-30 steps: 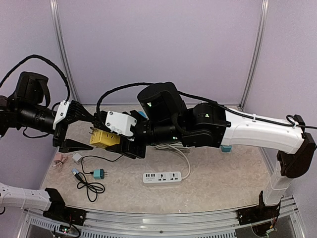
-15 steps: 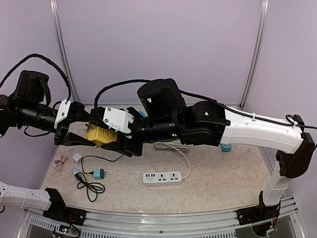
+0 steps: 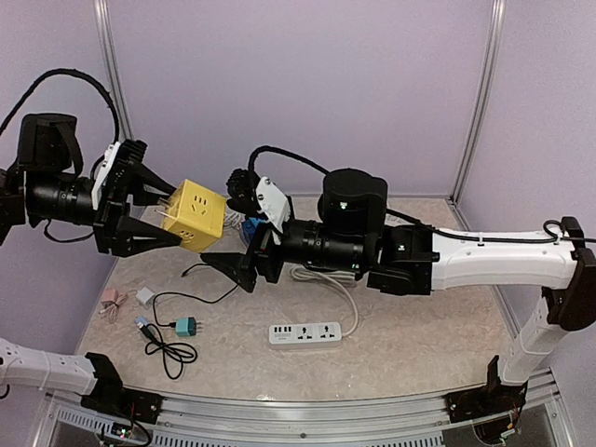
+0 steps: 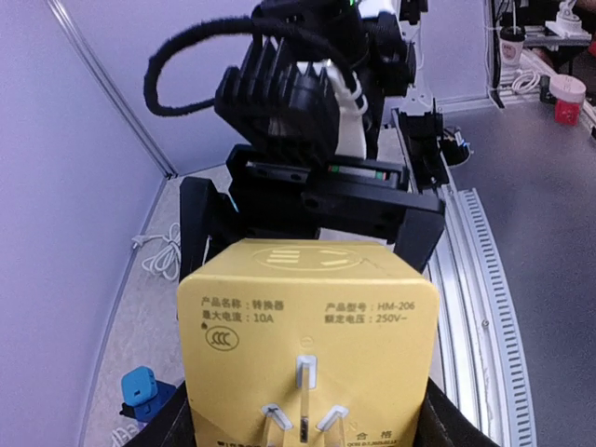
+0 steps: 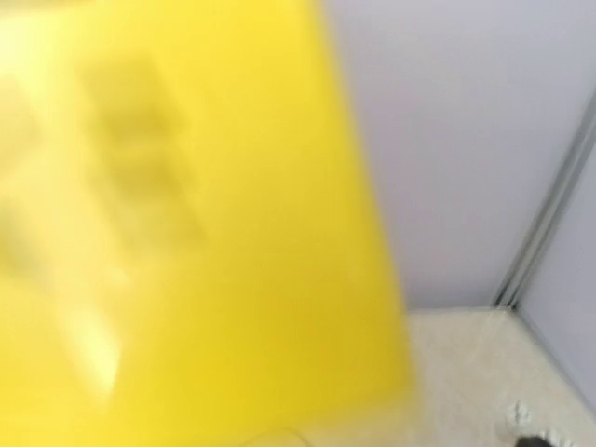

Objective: Insert the plug
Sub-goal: Pick up the plug from the corner of the board.

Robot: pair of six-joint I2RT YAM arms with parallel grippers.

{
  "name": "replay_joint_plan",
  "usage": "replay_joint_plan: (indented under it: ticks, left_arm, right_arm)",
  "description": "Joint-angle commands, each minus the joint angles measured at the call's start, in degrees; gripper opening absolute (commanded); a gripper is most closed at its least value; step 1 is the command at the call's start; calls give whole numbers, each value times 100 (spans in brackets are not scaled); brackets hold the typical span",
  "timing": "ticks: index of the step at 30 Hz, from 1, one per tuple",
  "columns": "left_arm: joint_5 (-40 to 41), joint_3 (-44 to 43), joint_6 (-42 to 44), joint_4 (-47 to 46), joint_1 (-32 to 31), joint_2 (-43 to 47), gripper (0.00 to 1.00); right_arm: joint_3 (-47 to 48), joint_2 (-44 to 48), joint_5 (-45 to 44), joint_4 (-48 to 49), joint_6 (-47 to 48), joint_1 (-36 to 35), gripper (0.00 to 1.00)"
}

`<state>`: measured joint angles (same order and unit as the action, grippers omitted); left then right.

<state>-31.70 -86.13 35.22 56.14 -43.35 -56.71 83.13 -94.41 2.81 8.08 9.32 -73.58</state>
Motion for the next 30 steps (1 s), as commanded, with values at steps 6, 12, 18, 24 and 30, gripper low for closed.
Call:
replay_joint_plan:
  ticks: [6,12,18,24,30]
  left_arm:
    - [-1218,-324,-1549,-1170,305,-143,0]
    - [-1424,-265,-1965,-1535,395,-156,0]
    - [-1570,-275,-2210,-1798,422,-191,0]
    - [-1581,-177,-2190,-1781,424,-193,0]
    - [-1582,-150,-2188,-1818,426,-208,0]
  right_arm:
    - [-1231,22,852,4969,-1862,88,99]
    - [-1041,-247,962,5479,-2185,68,96]
    - [-651,-534,1015,5260,-2367,69,91]
    - [-559,-614,1230,5439,-2400,71,76]
    - [-604,-610,1259,5628,-2420,72,75]
